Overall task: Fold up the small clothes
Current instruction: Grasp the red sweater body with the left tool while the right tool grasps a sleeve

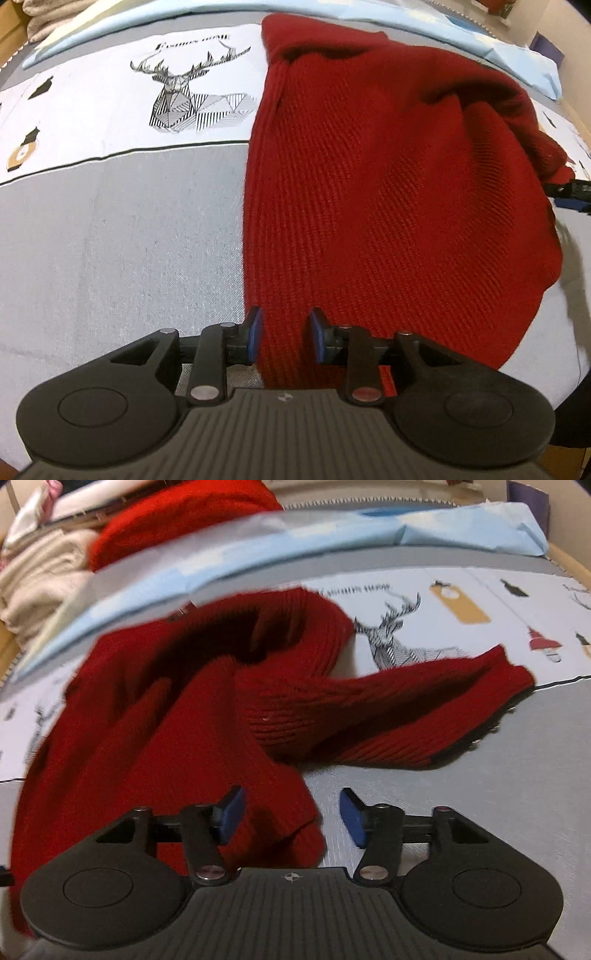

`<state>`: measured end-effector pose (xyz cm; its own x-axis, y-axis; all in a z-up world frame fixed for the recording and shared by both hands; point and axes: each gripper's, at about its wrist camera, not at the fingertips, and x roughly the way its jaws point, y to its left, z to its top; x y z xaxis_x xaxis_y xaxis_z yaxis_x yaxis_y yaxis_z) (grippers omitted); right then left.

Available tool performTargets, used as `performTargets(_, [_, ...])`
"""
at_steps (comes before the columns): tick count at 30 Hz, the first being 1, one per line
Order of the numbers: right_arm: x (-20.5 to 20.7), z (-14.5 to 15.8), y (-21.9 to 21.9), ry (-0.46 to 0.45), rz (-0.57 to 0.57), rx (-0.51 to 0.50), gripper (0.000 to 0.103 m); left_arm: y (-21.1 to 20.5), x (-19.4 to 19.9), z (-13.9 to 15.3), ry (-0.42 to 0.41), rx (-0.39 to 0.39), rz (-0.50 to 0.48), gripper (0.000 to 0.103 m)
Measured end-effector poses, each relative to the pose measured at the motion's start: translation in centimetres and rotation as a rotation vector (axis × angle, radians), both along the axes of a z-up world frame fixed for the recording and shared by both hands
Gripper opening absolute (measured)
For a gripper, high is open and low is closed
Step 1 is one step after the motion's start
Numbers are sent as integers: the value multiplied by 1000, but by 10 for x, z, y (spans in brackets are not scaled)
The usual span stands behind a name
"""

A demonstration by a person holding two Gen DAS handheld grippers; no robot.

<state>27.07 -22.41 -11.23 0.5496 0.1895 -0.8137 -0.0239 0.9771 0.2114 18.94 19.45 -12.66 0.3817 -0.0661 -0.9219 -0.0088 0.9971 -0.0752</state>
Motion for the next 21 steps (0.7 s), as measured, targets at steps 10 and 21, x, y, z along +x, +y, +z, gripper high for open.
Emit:
performTargets(10, [14, -10, 2, -12, 54, 54, 13, -6, 12, -2, -15, 9, 55, 0])
performTargets(21, [-62, 65, -112, -22, -8, -68, 11, -50, 7, 15, -68, -120, -47, 1])
